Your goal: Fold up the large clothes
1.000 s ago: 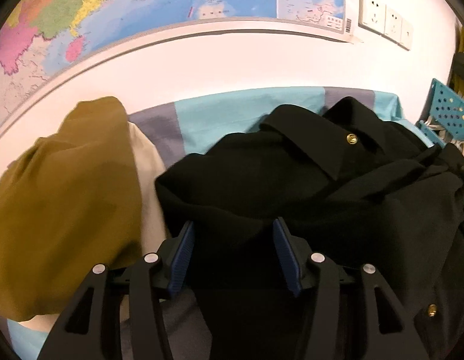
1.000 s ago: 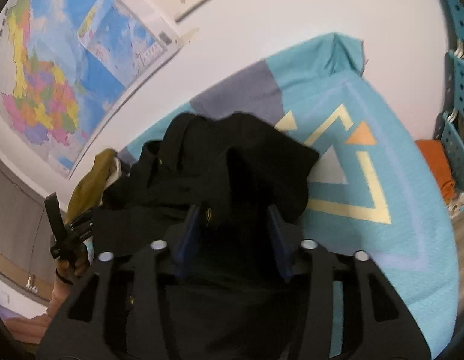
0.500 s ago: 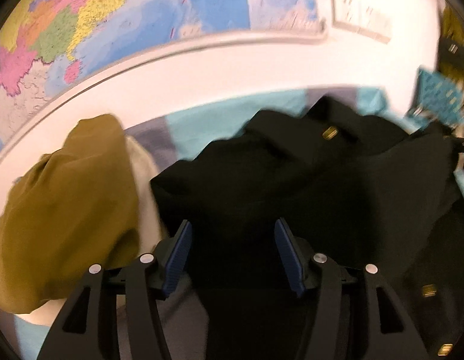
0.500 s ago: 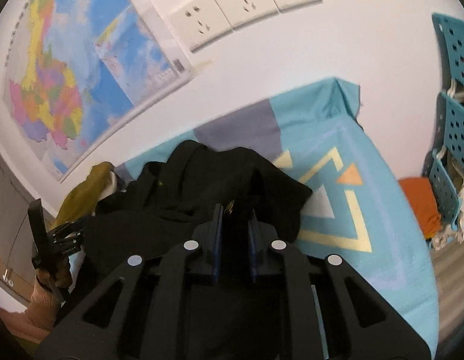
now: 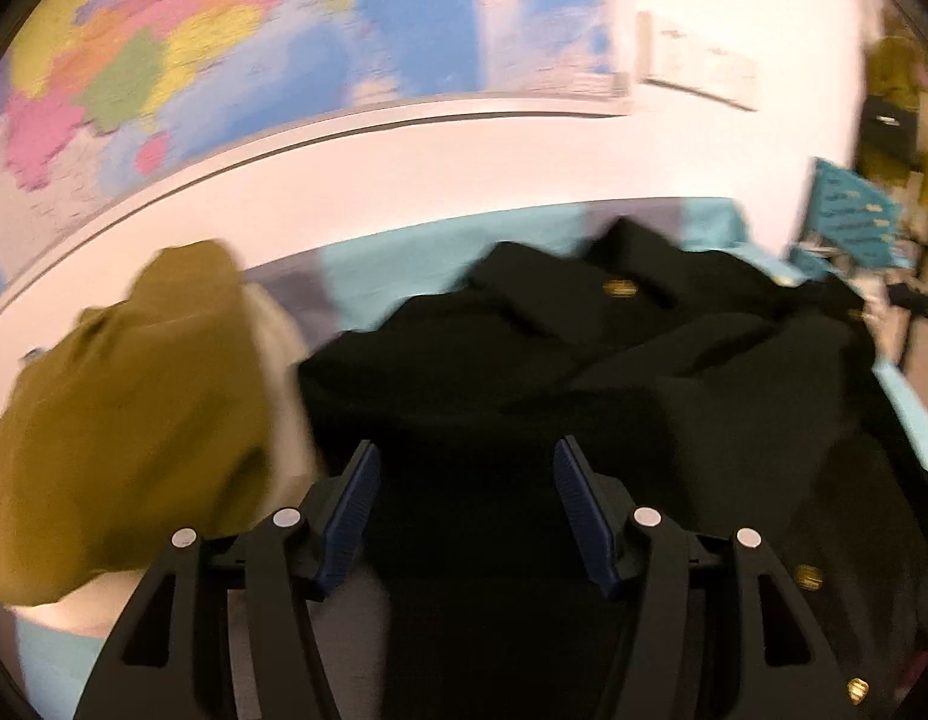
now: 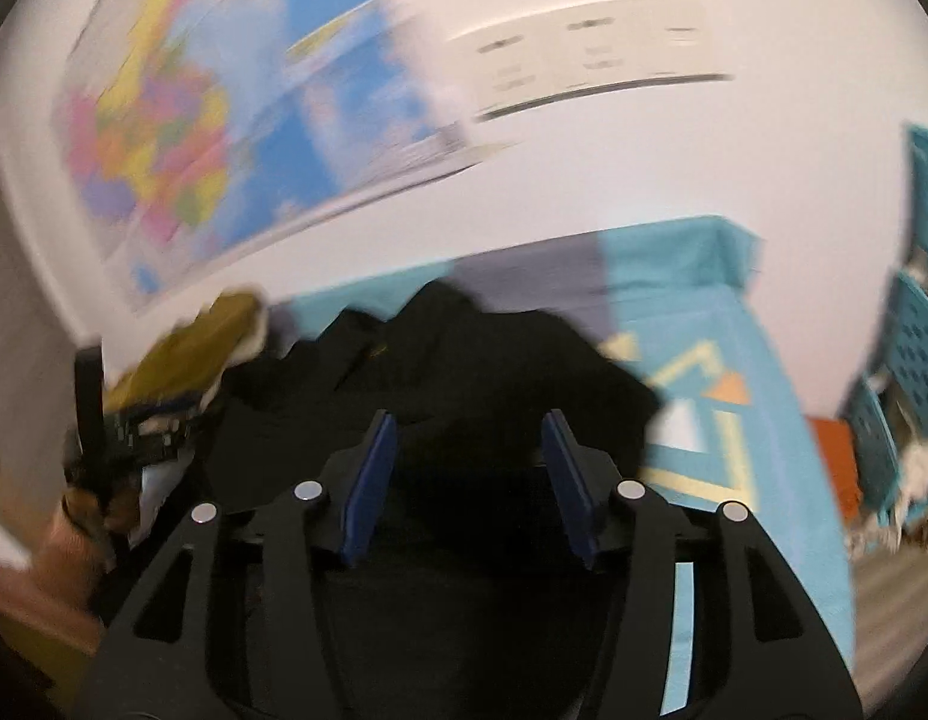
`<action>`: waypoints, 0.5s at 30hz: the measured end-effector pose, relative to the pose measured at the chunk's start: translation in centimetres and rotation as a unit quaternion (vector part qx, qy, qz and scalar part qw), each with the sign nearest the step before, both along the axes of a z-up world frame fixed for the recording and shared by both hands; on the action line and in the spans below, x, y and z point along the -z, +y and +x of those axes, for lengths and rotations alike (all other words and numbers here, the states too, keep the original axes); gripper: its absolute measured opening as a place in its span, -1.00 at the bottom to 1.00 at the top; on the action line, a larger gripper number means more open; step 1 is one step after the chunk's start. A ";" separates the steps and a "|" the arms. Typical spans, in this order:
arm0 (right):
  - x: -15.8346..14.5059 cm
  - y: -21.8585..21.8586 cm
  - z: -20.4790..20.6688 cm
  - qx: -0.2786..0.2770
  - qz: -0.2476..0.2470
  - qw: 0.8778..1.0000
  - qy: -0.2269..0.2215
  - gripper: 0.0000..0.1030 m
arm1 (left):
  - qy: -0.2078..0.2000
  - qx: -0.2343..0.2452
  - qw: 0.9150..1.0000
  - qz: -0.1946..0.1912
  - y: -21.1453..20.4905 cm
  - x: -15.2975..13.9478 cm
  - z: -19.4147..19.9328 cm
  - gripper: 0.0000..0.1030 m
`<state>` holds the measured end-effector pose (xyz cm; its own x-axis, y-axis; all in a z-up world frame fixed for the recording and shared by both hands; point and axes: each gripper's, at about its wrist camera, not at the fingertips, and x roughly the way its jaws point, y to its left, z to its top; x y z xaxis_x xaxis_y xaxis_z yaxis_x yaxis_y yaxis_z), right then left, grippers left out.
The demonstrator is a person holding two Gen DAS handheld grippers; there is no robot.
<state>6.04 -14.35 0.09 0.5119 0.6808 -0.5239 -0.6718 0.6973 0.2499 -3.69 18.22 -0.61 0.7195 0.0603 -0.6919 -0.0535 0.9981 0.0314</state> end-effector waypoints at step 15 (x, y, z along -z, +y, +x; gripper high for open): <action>2.3 0.0 0.8 -0.020 -0.005 0.999 0.048 0.29 | 0.039 -0.024 0.999 -0.003 0.4 1.3 0.8 0.23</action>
